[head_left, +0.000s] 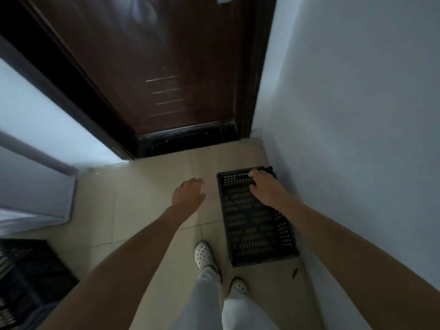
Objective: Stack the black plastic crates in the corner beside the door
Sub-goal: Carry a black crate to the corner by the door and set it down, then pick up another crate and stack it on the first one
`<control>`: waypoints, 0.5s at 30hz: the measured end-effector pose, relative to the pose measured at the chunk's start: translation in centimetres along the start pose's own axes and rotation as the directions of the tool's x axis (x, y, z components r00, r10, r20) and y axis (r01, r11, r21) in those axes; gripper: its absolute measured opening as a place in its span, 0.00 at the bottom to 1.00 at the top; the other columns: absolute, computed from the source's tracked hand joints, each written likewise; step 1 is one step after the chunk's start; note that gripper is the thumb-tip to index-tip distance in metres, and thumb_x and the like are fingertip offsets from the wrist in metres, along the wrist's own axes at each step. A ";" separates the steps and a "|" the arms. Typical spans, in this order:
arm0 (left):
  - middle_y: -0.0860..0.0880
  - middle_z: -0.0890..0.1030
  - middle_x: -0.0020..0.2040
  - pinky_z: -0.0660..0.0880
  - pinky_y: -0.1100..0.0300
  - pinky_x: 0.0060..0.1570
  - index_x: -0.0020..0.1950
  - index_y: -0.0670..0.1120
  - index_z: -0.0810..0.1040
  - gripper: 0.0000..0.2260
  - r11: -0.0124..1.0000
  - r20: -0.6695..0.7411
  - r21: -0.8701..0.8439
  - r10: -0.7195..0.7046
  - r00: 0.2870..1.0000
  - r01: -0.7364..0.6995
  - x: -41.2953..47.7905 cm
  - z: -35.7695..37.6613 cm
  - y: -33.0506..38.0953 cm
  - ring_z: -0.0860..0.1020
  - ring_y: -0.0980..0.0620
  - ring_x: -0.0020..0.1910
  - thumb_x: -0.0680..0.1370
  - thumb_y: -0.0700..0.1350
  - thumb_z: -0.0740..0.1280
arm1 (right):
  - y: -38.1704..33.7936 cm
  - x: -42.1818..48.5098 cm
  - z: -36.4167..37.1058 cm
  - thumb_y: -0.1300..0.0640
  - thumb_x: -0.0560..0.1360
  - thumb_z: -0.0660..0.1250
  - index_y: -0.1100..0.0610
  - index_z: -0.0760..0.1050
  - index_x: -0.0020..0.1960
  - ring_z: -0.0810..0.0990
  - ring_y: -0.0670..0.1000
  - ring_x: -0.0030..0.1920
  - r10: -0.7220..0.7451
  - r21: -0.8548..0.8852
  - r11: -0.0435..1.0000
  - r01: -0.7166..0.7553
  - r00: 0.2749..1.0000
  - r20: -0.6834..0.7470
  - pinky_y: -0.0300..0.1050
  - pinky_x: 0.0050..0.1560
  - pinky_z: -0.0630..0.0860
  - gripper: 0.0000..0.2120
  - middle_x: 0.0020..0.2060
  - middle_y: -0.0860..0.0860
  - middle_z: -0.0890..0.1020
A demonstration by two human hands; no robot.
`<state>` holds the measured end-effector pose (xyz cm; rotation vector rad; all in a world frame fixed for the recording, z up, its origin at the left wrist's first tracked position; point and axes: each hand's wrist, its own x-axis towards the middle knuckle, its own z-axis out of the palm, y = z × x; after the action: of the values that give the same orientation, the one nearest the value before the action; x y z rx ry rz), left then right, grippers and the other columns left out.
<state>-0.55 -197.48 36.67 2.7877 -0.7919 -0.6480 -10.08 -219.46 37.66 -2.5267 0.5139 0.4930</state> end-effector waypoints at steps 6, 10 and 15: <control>0.47 0.77 0.61 0.74 0.51 0.56 0.66 0.48 0.73 0.16 0.983 -0.140 0.065 -0.162 0.977 0.172 -9.1 -4.8 -8.7 0.75 0.45 0.60 0.78 0.47 0.64 | -12.4 -0.7 0.4 0.59 0.79 0.60 0.57 0.66 0.68 0.77 0.56 0.56 -0.333 -0.124 0.937 0.327 0.943 -0.028 0.50 0.53 0.76 0.18 0.59 0.56 0.77; 0.47 0.76 0.62 0.73 0.52 0.56 0.67 0.49 0.72 0.16 0.934 -0.207 0.021 -0.344 0.916 0.356 -16.8 -5.7 -15.3 0.75 0.45 0.61 0.79 0.48 0.64 | -21.6 -1.1 2.7 0.57 0.78 0.60 0.56 0.64 0.71 0.74 0.56 0.61 -0.465 -0.222 0.851 0.475 0.880 0.100 0.52 0.58 0.74 0.22 0.65 0.55 0.73; 0.48 0.76 0.63 0.72 0.51 0.56 0.66 0.50 0.72 0.15 0.809 -0.231 -0.060 -0.581 0.781 0.585 -28.0 -5.7 -23.6 0.74 0.45 0.62 0.79 0.49 0.63 | -34.2 -3.1 7.8 0.56 0.75 0.61 0.55 0.68 0.66 0.72 0.58 0.63 -0.614 -0.306 0.688 0.658 0.753 0.237 0.51 0.60 0.73 0.19 0.64 0.54 0.72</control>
<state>-8.56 -162.35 45.35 3.0397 0.1434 -0.3600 0.56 -187.06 46.64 -2.7752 -0.5748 0.4855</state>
